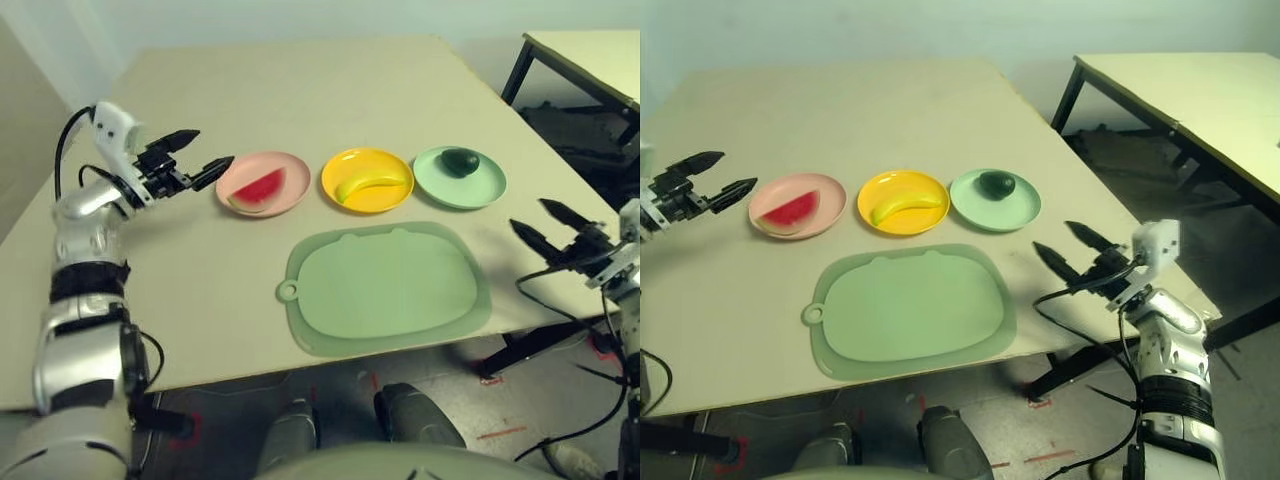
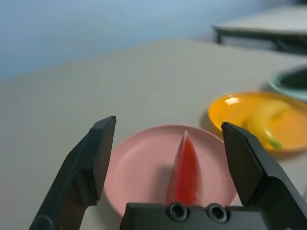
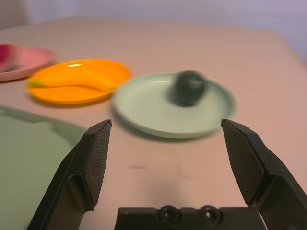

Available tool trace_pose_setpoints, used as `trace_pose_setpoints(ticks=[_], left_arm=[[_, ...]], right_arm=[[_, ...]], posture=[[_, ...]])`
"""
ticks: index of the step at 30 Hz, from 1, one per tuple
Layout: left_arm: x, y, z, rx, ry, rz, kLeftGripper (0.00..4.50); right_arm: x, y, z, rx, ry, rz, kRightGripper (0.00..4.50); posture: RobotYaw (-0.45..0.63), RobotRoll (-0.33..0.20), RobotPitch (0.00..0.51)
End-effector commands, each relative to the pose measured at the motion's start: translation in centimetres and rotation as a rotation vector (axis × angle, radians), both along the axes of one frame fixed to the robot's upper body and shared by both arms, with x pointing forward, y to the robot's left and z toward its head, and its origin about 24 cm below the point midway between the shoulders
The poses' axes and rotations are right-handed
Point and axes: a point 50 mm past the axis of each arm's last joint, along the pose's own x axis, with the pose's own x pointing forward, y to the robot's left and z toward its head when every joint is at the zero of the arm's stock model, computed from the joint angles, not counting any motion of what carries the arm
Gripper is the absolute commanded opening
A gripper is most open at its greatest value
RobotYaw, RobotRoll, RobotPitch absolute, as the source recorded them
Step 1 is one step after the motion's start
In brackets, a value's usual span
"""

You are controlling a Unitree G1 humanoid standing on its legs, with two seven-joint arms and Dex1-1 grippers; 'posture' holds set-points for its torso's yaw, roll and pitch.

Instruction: Place the fruits into color-matched plates.

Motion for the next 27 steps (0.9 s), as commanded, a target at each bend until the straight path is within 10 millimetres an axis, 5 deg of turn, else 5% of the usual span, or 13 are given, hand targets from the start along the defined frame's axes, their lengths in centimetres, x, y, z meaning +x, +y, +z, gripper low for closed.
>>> trace_pose_setpoints(ticks=[1,9,17,27], left_arm=[[-1.8,0.4,-0.7,-0.089,-0.032,0.138,4.46],[-5.9,1.0,-4.5,-0.175,0.035,0.288,4.46],[-6.5,-1.4,-7.2,-0.176,0.108,0.266,4.46],[-7.4,-2.6,-7.9,-0.193,0.116,0.277,4.46]], right_arm=[[0.2,-0.9,-0.4,-0.01,-0.016,-0.086,4.5],[-0.2,-2.9,-0.7,0.035,-0.048,-0.26,4.5],[-0.1,-4.5,0.0,0.053,-0.019,-0.299,4.5],[0.7,-5.1,1.3,0.046,0.017,-0.28,4.5]], posture=[[-0.12,0.0,0.048],[-0.08,0.0,0.081],[-0.1,0.0,0.091],[-0.09,0.0,0.092]])
